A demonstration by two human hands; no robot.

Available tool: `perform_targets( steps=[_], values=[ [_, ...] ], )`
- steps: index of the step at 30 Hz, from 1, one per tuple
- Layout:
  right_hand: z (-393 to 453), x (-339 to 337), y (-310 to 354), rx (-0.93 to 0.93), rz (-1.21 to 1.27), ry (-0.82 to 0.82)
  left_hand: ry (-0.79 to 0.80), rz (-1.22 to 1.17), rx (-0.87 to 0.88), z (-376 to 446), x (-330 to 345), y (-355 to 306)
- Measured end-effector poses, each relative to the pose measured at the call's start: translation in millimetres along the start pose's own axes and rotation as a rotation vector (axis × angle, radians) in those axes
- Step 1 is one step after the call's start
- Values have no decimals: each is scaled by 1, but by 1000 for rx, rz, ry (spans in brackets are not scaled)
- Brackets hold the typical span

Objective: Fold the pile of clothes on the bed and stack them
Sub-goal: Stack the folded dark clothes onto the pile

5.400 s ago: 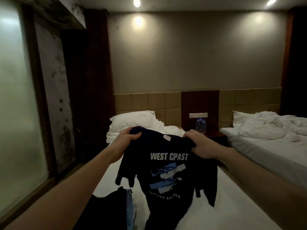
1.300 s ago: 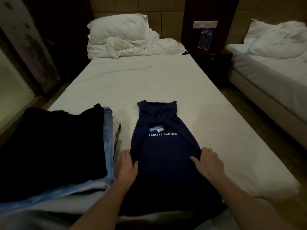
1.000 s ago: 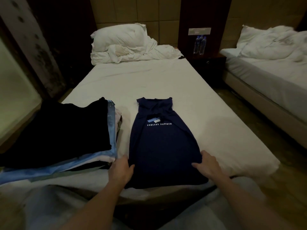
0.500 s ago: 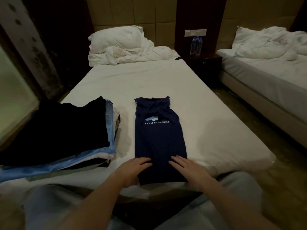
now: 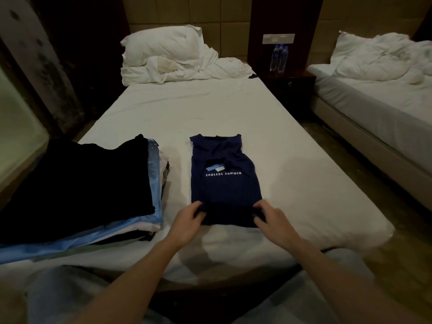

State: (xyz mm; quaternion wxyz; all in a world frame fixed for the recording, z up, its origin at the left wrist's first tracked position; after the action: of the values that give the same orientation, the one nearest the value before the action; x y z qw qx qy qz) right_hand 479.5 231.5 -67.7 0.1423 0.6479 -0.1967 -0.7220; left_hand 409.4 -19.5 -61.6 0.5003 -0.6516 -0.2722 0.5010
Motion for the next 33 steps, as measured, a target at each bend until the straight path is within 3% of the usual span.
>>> perform_targets(
  steps=[3,6,12,19,23,30,31,33],
  values=[
    [33,-21,10,102,181,-195,-211,-312,-13,23,-8,-21],
    [73,-46,21,133,298,-338,-348,-460,-21,52,-20,-39],
    [156,-78,32,76,312,-417,-565,-599,-78,128,-55,-47],
    [253,-77,34,57,295,-412,-506,-640,-121,214,-90,-56],
    [314,-57,21,155,282,-374,-443,-591,-178,270,-104,-36],
    [411,9,-36,493,91,-167,-400,-416,-274,374,-93,37],
    [419,18,-44,528,41,-118,-389,-335,-284,386,-88,52],
    [429,34,-57,549,-103,-41,-346,60,-280,402,-79,71]
  ],
)
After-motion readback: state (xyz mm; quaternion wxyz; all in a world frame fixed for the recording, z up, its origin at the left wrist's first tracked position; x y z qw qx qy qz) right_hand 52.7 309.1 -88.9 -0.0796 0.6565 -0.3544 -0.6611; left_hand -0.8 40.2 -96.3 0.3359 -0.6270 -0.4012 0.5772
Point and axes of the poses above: each hand's wrist, its own z-axis towards the middle knuckle, its own x-axis out of the palm, y = z × x, the point moved 2 cm from there along z, towards the middle knuckle, and after that the axes turned 11 degrees about -z, right-handed, at the moved point
